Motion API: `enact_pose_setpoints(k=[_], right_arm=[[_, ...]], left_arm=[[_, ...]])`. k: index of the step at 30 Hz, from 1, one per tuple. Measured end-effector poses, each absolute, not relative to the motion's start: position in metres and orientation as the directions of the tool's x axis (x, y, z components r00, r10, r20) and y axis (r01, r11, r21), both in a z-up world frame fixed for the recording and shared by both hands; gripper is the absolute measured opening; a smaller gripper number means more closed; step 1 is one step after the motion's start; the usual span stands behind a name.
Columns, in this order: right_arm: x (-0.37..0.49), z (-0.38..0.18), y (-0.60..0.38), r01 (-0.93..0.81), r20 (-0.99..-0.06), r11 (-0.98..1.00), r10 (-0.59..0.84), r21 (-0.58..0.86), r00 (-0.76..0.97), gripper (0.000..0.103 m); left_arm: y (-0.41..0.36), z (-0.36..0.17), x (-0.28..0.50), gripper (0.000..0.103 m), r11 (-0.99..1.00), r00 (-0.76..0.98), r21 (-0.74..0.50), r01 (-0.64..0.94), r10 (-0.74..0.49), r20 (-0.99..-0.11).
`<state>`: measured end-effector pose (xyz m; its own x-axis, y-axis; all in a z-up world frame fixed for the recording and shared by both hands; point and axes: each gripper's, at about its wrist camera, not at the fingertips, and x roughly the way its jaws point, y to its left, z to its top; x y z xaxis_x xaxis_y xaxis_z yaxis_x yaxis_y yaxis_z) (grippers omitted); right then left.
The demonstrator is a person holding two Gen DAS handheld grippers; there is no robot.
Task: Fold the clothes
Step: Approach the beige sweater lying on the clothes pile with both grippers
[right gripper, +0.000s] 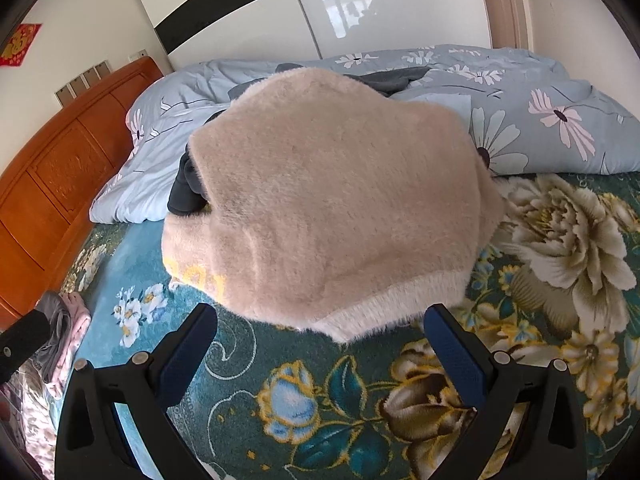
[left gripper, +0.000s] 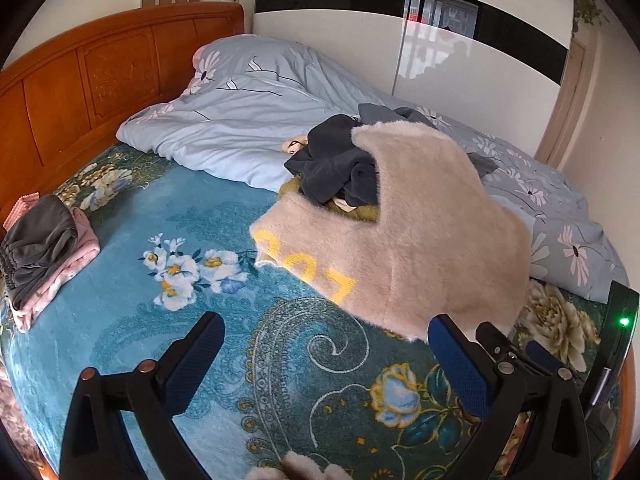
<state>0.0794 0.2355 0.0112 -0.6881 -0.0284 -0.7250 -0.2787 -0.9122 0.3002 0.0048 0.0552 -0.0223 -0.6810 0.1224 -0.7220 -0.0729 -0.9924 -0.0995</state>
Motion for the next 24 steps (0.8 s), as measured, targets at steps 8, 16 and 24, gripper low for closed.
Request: enact_pose_setpoints(k=[8, 16, 24], right_arm=[[0.083, 0.0, 0.245, -0.29, -0.727, -0.896, -0.05, 0.335, -0.685, 0.103], [0.085, -0.004, 0.249, -0.282, -0.72, -0.891, -0.068, 0.355, -0.69, 0.103], [0.086, -0.007, 0.249, -0.274, -0.717, -0.887, -0.087, 0.372, -0.691, 0.103]], left_arm=[[0.06, -0.028, 0.005, 0.103, -0.992, -0.674, -0.096, -0.079, 0.124, -0.728], [0.062, -0.033, 0.007, 0.103, -0.993, -0.667, -0.082, -0.08, 0.114, -0.736], [0.064, -0.033, 0.007, 0.103, -0.993, -0.666, -0.07, -0.091, 0.113, -0.737]])
